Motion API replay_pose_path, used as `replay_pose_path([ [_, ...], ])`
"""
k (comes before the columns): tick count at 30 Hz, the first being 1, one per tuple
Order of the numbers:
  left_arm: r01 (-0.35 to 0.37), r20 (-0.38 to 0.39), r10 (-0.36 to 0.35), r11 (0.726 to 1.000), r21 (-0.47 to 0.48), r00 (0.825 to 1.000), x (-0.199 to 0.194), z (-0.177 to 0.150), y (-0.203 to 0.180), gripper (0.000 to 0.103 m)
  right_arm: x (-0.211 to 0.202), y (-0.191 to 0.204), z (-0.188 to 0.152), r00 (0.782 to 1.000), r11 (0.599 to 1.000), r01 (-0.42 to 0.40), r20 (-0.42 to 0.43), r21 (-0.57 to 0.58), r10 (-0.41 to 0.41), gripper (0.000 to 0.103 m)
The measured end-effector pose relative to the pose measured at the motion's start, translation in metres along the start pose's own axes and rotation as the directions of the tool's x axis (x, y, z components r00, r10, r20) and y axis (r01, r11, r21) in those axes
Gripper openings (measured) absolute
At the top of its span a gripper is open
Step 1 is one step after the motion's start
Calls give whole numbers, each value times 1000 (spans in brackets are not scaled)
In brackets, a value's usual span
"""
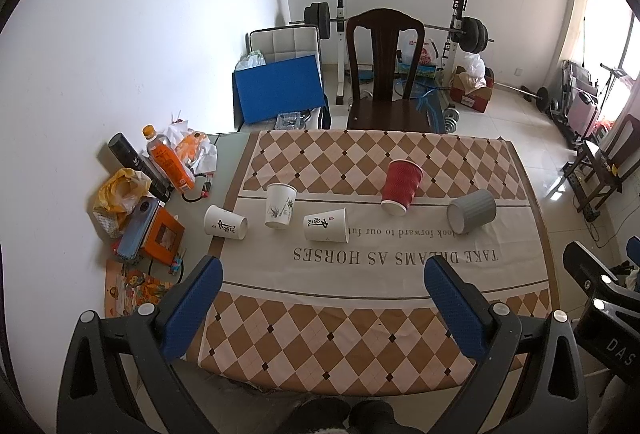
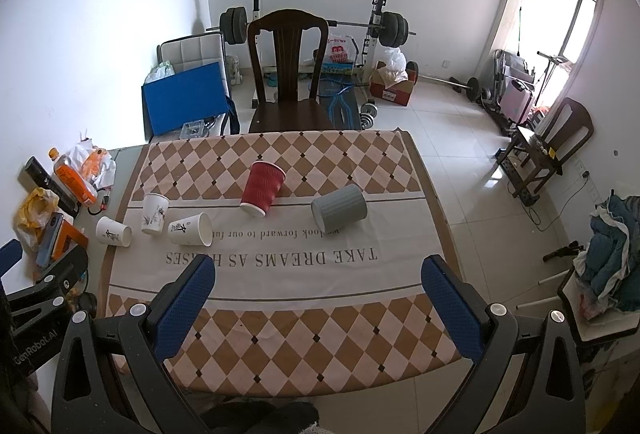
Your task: Flip cup upright
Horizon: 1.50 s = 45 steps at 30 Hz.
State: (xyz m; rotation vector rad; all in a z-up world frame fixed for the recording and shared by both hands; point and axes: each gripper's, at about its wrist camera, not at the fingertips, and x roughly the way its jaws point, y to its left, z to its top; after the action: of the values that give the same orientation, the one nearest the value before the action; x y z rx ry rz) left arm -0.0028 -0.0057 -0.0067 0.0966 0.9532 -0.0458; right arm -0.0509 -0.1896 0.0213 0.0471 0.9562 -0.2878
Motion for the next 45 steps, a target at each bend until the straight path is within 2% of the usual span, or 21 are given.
replay_pose_path([
  [19, 21, -4, -21, 1000, 14, 1000, 2, 4, -4, 103, 1, 4, -2, 1000, 1000, 7, -4, 8, -7, 103],
  [28, 44, -10, -44, 998, 34, 999, 16, 19, 10, 103, 0, 25, 6, 999, 998, 27, -39, 55, -25, 103],
  [33, 36, -53, -32, 997, 67, 998, 53, 22, 6, 103, 40, 25, 3, 993, 993, 47, -115, 105, -35, 103],
  [36, 24, -93, -15, 995, 95, 996, 82, 20, -2, 103, 81, 19, -1, 980, 989, 84, -188, 123, -60, 103],
  [41, 30, -180, -3, 989, 146, 984, 147, 27, -33, 103, 166, 0, -12, 948, 983, 131, -307, 131, -86, 103],
  [45, 39, -251, 7, 984, 176, 968, 202, 38, -64, 103, 240, -18, -22, 910, 978, 164, -403, 126, -100, 101],
])
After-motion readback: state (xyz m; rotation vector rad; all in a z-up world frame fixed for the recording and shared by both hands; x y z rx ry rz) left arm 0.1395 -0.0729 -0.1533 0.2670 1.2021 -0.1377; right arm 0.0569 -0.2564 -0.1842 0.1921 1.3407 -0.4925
